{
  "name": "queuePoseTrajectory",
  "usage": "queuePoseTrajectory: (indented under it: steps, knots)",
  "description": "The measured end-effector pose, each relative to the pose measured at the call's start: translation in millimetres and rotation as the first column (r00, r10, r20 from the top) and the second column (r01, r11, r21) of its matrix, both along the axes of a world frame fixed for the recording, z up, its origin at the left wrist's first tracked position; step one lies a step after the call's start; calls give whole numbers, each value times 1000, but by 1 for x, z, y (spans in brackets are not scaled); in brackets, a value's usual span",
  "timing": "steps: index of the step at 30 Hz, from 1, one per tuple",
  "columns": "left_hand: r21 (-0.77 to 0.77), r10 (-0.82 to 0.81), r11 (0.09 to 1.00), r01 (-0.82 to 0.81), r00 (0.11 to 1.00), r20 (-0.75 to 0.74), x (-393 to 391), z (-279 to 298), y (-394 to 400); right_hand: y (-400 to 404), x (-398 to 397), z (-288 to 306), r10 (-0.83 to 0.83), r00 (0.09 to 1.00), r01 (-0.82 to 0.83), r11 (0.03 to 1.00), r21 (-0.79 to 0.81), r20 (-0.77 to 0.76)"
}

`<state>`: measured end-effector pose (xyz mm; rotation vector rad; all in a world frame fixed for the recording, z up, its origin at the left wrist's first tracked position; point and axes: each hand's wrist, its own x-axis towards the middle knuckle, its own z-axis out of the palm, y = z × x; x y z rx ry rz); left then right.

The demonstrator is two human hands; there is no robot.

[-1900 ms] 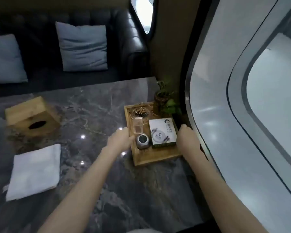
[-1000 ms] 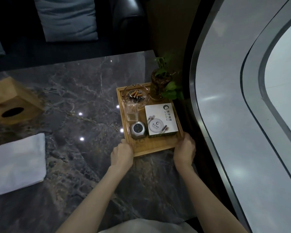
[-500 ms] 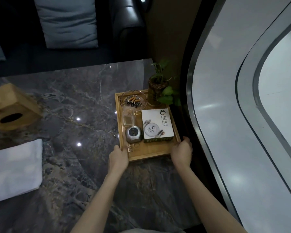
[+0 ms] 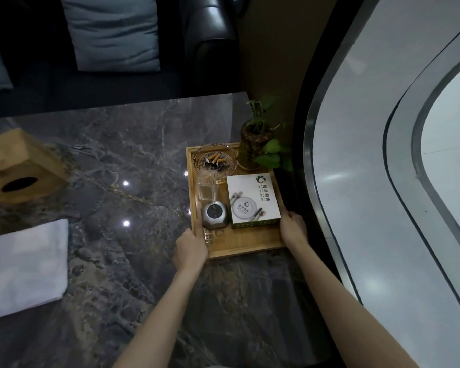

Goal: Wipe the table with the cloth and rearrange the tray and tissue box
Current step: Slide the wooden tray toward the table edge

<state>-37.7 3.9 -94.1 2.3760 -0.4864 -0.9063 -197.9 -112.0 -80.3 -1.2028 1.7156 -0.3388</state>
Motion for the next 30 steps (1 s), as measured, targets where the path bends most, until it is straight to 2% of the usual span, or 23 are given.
queuePoseTrajectory:
  steps: [4,9,15,22,30]
  knots:
    - [-72,-19,997,23,998,59,1,-5,3,7,2,-12,-1,996,-12,990,-141,-88]
    - [-117,-42,992,51,996,80,7,-10,3,11,3,-14,11,984,-49,976,-214,-176]
    - [-148,-53,986,74,988,143,19,-7,13,19,15,-14,22,980,-73,964,-257,-197]
    - [-190,6,981,24,988,153,46,5,34,36,47,-6,5,974,-89,926,-366,-225]
    - [-186,81,981,-44,978,194,93,18,68,67,96,2,55,983,-124,903,-411,-176]
